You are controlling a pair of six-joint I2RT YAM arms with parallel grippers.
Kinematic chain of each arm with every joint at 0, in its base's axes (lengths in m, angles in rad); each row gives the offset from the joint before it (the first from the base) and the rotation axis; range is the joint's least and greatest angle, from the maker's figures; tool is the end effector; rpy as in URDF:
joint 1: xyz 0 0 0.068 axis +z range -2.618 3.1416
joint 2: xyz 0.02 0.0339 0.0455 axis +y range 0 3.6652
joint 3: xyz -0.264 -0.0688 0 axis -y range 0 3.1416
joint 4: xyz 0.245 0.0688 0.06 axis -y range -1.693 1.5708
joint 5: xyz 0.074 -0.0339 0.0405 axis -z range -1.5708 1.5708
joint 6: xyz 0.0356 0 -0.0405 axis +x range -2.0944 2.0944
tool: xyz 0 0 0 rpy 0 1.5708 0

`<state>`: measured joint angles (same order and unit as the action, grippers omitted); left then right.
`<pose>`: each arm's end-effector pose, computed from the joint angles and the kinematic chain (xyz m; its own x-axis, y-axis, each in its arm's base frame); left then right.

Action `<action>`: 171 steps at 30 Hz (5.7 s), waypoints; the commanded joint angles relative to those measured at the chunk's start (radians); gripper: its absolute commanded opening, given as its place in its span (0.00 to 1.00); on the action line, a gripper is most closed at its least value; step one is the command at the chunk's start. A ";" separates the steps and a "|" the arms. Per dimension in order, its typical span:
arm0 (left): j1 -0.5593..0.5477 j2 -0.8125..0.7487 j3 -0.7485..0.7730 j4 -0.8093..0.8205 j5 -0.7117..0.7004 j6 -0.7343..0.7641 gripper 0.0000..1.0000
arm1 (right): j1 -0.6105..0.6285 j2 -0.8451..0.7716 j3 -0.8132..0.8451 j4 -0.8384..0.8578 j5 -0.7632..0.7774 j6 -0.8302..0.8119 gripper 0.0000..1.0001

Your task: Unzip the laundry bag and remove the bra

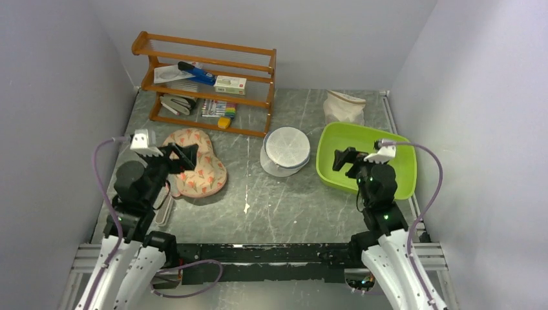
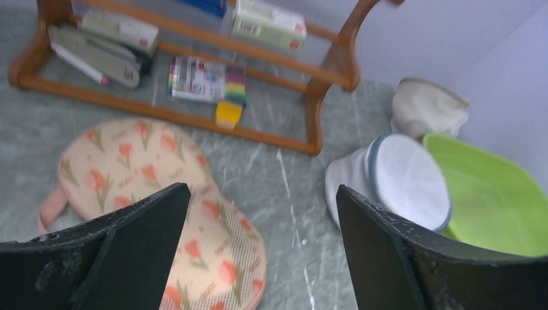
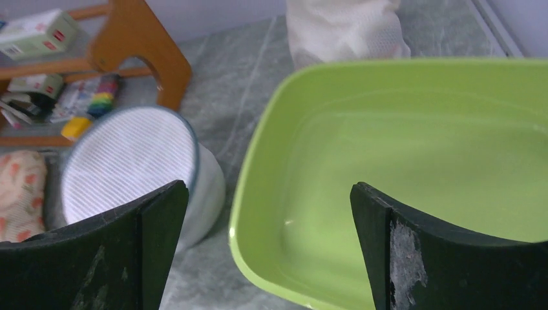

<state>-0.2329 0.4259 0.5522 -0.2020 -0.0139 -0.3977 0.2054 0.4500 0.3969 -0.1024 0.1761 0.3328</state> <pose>0.1211 -0.0282 0.3047 -0.1520 -0.3620 -0.9197 0.1718 0.9067 -0.3852 0.1362 0.0220 0.2584 -0.1535 0.2966 -0.9426 0.0199 0.9546 0.2971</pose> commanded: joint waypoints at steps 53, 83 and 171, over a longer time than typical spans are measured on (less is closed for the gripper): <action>-0.261 0.873 0.591 0.082 0.634 0.295 0.94 | 0.128 1.061 0.521 0.205 -0.594 0.048 0.70; -0.520 0.607 0.086 0.240 0.429 1.108 0.86 | 0.138 1.311 0.690 0.204 -1.158 0.127 0.14; -0.543 1.067 0.588 -0.031 0.430 0.515 0.07 | 0.524 0.725 0.434 -0.051 -0.308 0.110 0.25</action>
<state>-0.7776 1.4944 1.0954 -0.1989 0.3805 0.1482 0.6788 1.1336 0.8150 -0.1707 -0.3264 0.4023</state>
